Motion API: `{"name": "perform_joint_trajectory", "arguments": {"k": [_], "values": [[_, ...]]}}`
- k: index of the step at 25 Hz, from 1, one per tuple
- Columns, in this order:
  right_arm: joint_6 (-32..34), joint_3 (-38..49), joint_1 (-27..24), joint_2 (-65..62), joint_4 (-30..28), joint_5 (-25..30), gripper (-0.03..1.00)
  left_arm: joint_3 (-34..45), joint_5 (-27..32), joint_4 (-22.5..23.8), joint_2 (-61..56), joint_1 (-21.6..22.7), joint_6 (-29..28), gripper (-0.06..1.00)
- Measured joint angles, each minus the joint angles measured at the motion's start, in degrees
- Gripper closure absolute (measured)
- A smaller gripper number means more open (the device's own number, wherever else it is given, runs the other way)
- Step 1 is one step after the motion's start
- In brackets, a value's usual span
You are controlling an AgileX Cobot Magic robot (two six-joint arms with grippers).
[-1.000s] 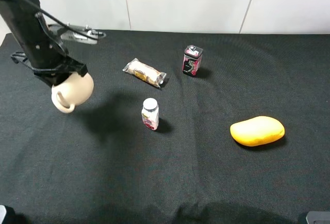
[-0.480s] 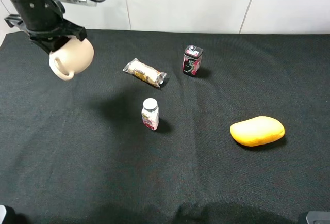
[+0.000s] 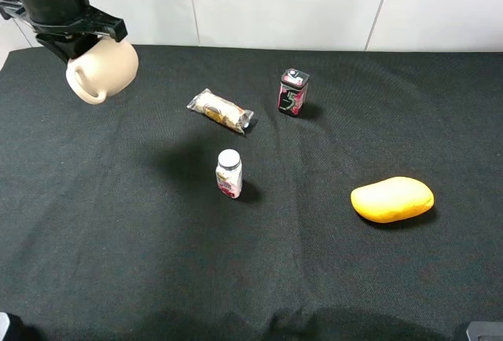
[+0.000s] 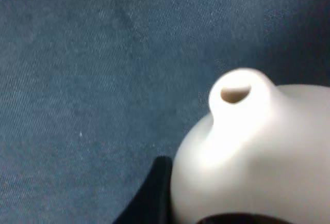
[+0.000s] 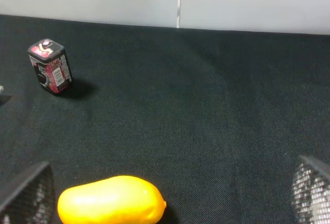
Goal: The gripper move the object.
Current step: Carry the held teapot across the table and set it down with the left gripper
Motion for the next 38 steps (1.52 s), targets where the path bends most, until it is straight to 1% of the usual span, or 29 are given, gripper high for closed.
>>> {"name": "perform_joint_trajectory", "arguments": {"k": [11, 16, 26, 34, 38], "values": [[0.0, 0.0, 0.0, 0.0, 0.0, 0.0, 0.27, 0.0, 0.6, 0.2, 0.0, 0.0, 0.0, 0.86], [0.0, 0.0, 0.0, 0.0, 0.0, 0.0, 0.27, 0.0, 0.6, 1.5, 0.0, 0.0, 0.0, 0.86], [0.0, 0.0, 0.0, 0.0, 0.0, 0.0, 0.27, -0.1, -2.8, 1.7, 0.3, 0.0, 0.0, 0.86], [0.0, 0.0, 0.0, 0.0, 0.0, 0.0, 0.27, -6.4, -1.9, 2.3, 5.9, 0.0, 0.0, 0.86], [0.0, 0.0, 0.0, 0.0, 0.0, 0.0, 0.27, -9.8, -1.7, 4.5, 8.0, 0.0, 0.0, 0.86]]}}
